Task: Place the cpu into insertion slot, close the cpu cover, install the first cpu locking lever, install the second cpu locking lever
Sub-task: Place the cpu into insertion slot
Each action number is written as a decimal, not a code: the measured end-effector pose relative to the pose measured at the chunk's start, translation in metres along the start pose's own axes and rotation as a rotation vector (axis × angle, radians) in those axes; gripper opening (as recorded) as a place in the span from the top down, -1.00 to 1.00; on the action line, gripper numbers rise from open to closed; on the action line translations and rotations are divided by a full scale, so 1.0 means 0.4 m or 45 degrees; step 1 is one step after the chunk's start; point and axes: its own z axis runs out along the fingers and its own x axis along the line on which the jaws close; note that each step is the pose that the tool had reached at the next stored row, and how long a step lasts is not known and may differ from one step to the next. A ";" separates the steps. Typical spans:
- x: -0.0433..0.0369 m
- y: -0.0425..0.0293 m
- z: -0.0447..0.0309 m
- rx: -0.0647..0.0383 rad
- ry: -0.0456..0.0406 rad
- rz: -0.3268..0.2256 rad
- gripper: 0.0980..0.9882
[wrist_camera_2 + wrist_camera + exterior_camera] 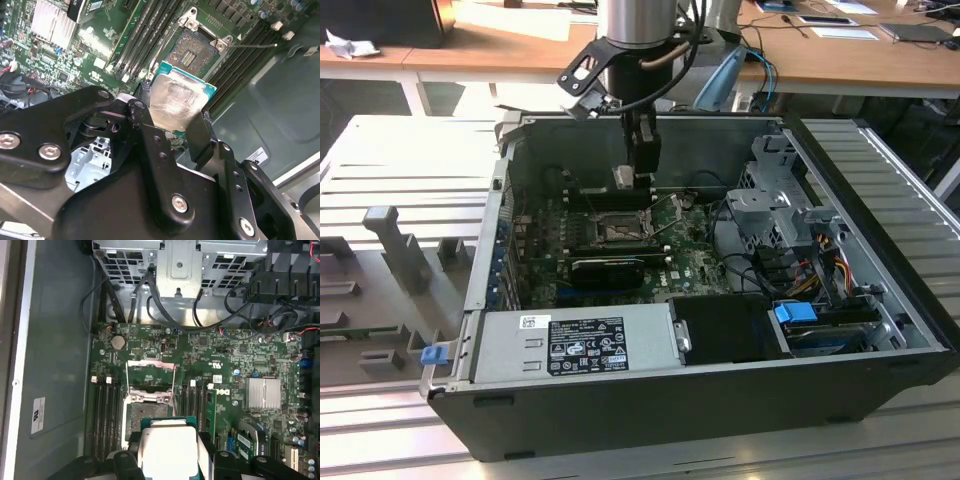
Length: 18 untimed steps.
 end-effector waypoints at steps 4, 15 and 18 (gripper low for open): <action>0.001 -0.002 0.031 0.000 -0.001 0.016 0.03; 0.003 -0.014 0.111 0.000 -0.005 0.064 0.03; 0.005 -0.017 0.139 0.000 -0.005 0.064 0.03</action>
